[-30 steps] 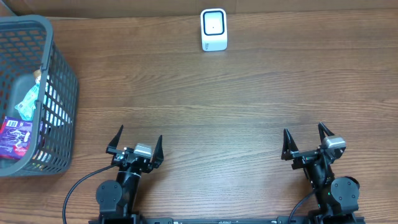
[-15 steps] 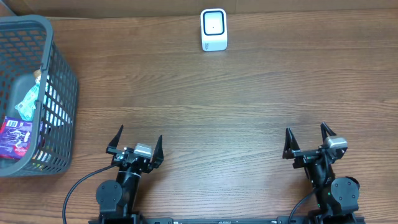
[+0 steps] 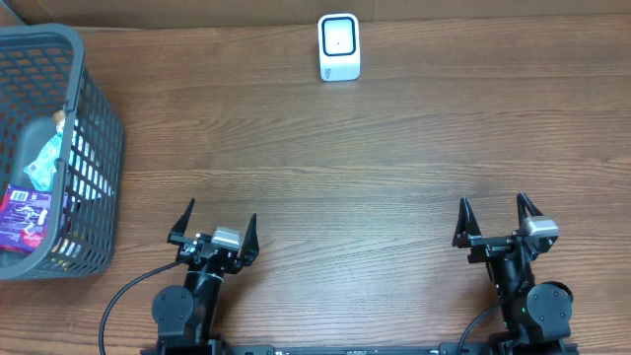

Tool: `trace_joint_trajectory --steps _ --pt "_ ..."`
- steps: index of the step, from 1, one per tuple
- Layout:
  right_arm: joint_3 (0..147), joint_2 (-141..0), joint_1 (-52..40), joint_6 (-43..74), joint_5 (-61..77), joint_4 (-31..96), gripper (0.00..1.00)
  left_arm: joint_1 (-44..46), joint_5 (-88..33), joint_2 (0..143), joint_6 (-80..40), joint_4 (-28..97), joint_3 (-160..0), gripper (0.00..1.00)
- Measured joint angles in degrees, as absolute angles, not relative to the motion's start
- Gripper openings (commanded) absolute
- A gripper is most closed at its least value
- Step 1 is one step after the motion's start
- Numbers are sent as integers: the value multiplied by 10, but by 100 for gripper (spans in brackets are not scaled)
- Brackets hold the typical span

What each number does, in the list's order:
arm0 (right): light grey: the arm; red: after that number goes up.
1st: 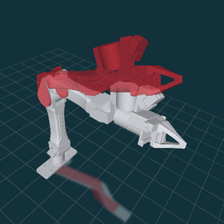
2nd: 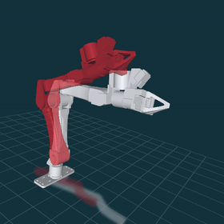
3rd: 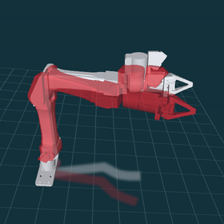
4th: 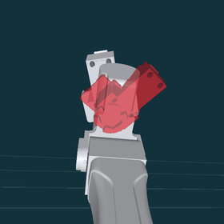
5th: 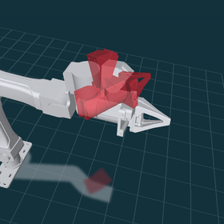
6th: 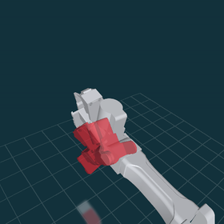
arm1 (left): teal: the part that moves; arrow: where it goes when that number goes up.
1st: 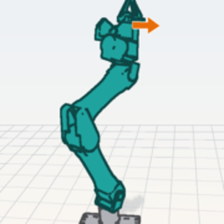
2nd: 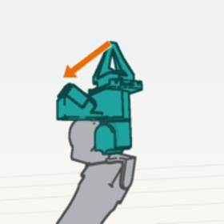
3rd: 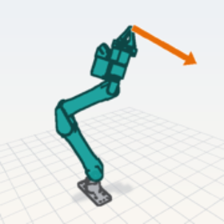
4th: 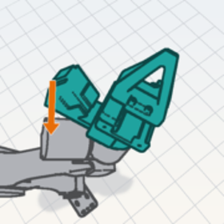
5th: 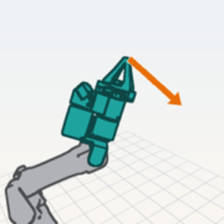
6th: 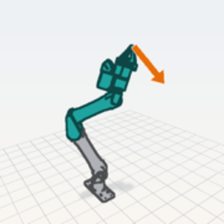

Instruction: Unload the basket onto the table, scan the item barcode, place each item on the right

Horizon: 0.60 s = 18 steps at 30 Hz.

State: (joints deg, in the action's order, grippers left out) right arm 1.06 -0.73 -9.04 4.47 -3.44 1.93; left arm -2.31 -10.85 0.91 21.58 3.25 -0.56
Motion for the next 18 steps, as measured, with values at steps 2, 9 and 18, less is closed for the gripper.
trace_joint_trajectory --steps 2,9,18 --pt "11 -7 -90 45 -28 -3 100 -23 -109 9 215 32 -6 100" --pt "11 -7 -90 45 57 -49 100 -23 -169 9 211 21 -6 100" --pt "148 -79 -90 16 122 56 100 -23 -222 71 210 88 -120 100"
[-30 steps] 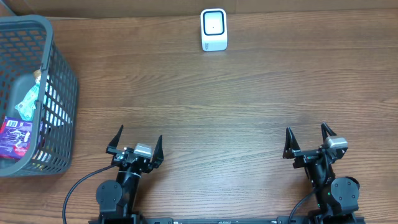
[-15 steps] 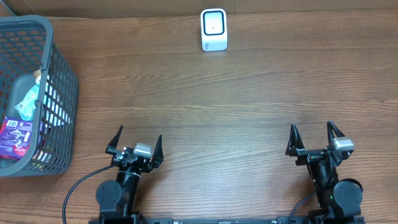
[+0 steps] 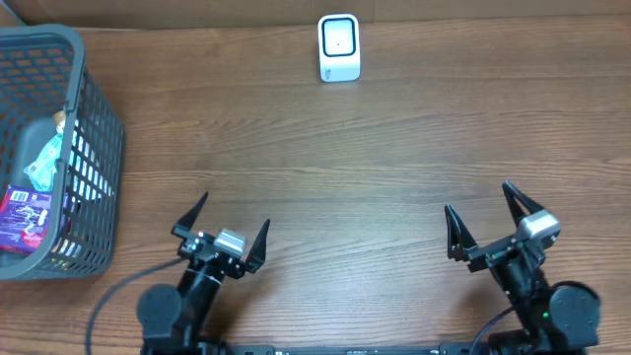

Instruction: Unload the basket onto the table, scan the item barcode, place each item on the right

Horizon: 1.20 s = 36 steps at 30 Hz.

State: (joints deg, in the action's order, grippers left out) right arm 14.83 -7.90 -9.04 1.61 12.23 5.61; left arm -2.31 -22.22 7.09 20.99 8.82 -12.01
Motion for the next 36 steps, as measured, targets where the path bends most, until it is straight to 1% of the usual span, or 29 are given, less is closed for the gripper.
trace_joint_trajectory --steps 6,10,11,12,13,14,15,19,21,23,31,33,36 --pt "345 -229 -90 -26 149 203 100 -23 -279 250 209 178 -299 100" --pt "466 -327 -90 -40 160 298 100 -23 -311 389 209 278 -439 100" --pt "505 -356 -91 -42 163 340 100 -23 -317 413 210 316 -469 100" --pt "521 -369 -90 -44 164 354 100 -23 -326 468 209 377 -536 100" --pt "561 -398 -91 -45 165 400 100 -23 -331 507 210 432 -589 100" --pt "584 -416 -90 -45 165 421 100 -24 -335 540 209 454 -633 100" --pt "612 -438 -90 -46 166 451 100 -24 -338 581 210 509 -691 100" --pt "720 -522 -90 -47 172 556 100 -24 -345 702 209 653 -870 100" --pt "761 -555 -90 -47 182 601 100 -24 -348 741 201 700 -926 99" --pt "777 -572 -90 -47 193 611 100 -24 -350 761 196 714 -946 100" --pt "779 -583 -90 -46 262 639 100 -24 -350 789 145 730 -950 100" --pt "779 -583 -90 -46 278 641 100 -24 -349 790 136 719 -950 97" --pt "779 -583 -90 -45 293 641 100 -23 -321 790 83 707 -954 98"
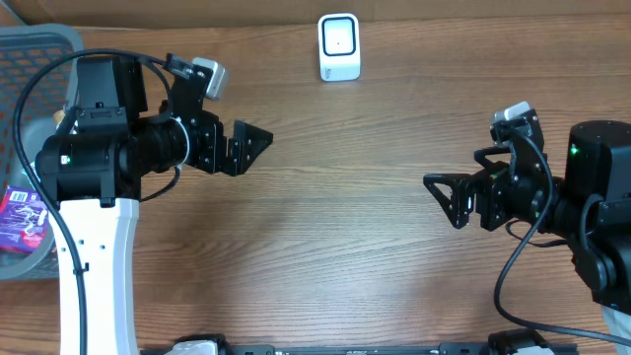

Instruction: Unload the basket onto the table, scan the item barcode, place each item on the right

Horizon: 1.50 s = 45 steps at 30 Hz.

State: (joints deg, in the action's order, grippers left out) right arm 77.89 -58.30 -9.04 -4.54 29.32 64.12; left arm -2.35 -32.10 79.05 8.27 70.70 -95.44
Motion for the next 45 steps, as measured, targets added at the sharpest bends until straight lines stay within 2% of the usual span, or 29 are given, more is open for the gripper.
trace_joint_trajectory --steps 8,13,18,27,29,32,35,45 --pt "779 -613 -91 -45 276 639 100 -45 -83 793 -113 770 -1040 100" --pt "779 -673 -90 -45 269 639 100 -170 2 793 -181 789 -1083 100" --pt "779 -710 -90 -45 266 639 100 -313 -27 793 -193 758 -1104 100" --pt "779 -719 -90 -45 266 646 100 -460 -45 849 -194 743 -1128 100" --pt "779 -719 -90 -45 266 647 100 -477 -45 889 -193 749 -1129 93" --pt "779 -719 -90 -45 266 647 100 -492 -38 959 -192 749 -1129 89" --pt "779 -719 -90 -45 266 642 100 -494 -34 1007 -184 750 -1129 80" --pt "779 -719 -90 -45 266 639 100 -483 0 1159 -156 744 -1129 83"
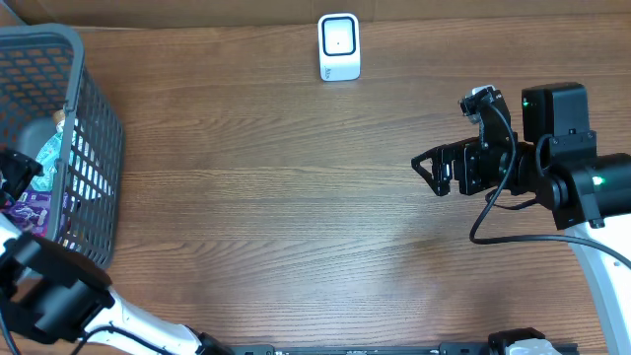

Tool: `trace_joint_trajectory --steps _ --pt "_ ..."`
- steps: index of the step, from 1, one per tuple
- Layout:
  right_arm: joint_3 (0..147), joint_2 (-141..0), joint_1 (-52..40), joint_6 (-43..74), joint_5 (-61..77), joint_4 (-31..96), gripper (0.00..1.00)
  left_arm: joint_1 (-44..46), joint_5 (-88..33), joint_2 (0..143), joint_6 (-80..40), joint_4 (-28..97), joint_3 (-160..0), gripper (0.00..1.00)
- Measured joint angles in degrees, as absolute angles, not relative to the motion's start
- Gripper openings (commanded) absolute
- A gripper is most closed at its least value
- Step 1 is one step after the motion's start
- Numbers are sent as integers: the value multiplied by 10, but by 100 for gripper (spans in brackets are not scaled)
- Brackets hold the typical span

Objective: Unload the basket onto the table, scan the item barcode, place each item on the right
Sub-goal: 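Reach the left gripper into the basket and grasp the purple box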

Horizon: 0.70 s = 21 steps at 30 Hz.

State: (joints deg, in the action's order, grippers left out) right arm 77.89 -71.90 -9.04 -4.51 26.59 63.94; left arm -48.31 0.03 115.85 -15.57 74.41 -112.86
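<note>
The white barcode scanner (pixel 338 46) stands upright at the back middle of the table. A grey mesh basket (pixel 99 148) at the left holds a teal packet (pixel 44 158) and a purple packet (pixel 30 212). My left arm reaches over the basket from the front. Only a dark finger of my left gripper (pixel 15 166) shows at the frame's left edge above the packets, so its jaws are largely hidden. My right gripper (pixel 426 174) hangs open over the table's right half, pointing left, with nothing in it.
The wooden table (pixel 296 217) stretches between the basket and the right arm. My left arm's white link (pixel 128 320) crosses the front left corner. The right arm's black body (pixel 572 173) fills the right edge.
My left gripper has gone from above the table beside the basket to over the basket's inside at the frame's left edge. The right gripper has shifted slightly back and left, still open.
Both grippers first rested open at the table's front edge, and a moment later had barely risen. Then both arms stood raised over the table, left near the basket and right at the right side. Now the left reaches into the basket area.
</note>
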Motion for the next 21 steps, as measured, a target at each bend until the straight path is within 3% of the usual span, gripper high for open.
trace_joint_trajectory --steps 3,4,7,12,21 --pt "779 -719 -91 -45 266 639 100 -464 28 1173 -143 727 -1129 85" --pt "779 -719 -90 -45 266 639 100 -455 37 1177 -135 722 -1129 100" --pt "779 -719 -90 -45 266 639 100 -434 56 1193 -103 717 -1129 100" --pt "779 -719 -90 -45 266 638 100 -423 112 1256 -71 745 -1128 82" --pt "779 -719 -90 -45 266 638 100 -420 156 1294 -61 754 -1127 75"
